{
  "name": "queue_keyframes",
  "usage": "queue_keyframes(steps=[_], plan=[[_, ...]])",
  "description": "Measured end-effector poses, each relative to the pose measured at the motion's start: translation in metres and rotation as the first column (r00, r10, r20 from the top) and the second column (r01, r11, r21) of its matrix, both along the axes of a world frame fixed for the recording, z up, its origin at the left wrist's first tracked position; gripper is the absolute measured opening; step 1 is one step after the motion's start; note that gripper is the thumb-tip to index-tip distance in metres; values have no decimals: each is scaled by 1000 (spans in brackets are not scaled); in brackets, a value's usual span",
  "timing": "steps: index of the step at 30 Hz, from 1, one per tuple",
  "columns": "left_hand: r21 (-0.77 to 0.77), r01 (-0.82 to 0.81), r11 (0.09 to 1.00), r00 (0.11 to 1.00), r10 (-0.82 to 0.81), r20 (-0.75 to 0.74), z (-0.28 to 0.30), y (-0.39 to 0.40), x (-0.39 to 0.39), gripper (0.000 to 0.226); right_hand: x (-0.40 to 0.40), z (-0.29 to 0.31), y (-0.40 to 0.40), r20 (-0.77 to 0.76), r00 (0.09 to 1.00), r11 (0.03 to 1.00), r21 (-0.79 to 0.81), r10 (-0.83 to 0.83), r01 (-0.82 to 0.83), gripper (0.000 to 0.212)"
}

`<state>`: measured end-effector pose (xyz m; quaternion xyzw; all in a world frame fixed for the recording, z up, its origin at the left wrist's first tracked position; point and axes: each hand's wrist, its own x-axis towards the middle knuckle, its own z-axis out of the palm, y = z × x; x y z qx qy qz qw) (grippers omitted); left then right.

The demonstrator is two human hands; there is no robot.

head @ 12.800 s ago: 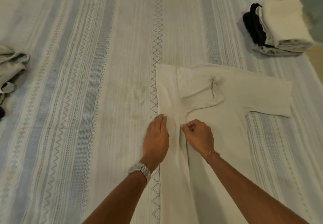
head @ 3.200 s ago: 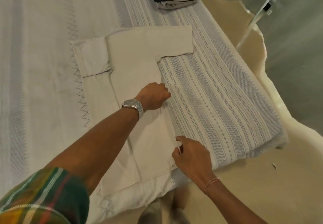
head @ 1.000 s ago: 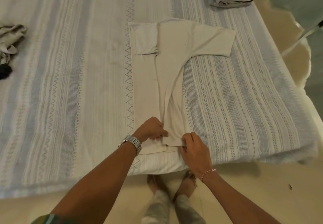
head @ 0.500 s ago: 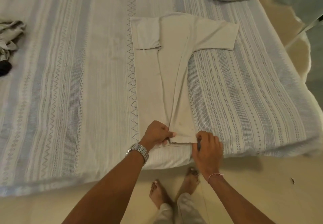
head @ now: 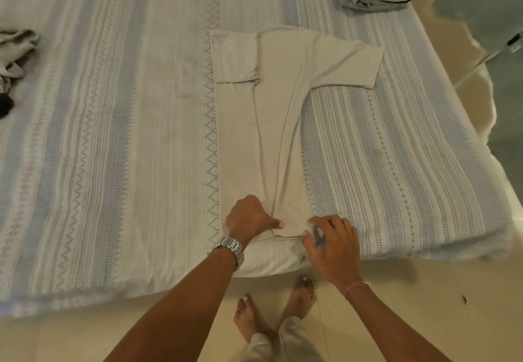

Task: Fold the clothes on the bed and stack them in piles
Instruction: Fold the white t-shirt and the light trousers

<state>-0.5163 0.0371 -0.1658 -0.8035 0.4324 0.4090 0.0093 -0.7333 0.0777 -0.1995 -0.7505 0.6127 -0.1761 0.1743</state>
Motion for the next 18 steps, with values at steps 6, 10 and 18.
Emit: queue_keyframes(steps=[6, 10, 18], plan=[[34, 77, 996, 997, -78, 29, 12, -38, 11, 70, -4, 12, -50, 133, 985, 994, 47, -108, 102, 24], [-49, 67, 997, 997, -64, 53, 20, -73, 11, 64, -6, 19, -94, 226, 965, 984, 142, -136, 105, 14], [-202, 52, 978, 995, -34, 92, 34, -151, -5, 61, -6, 34, -193, 399, 843, 897, 397, -361, 196, 23]])
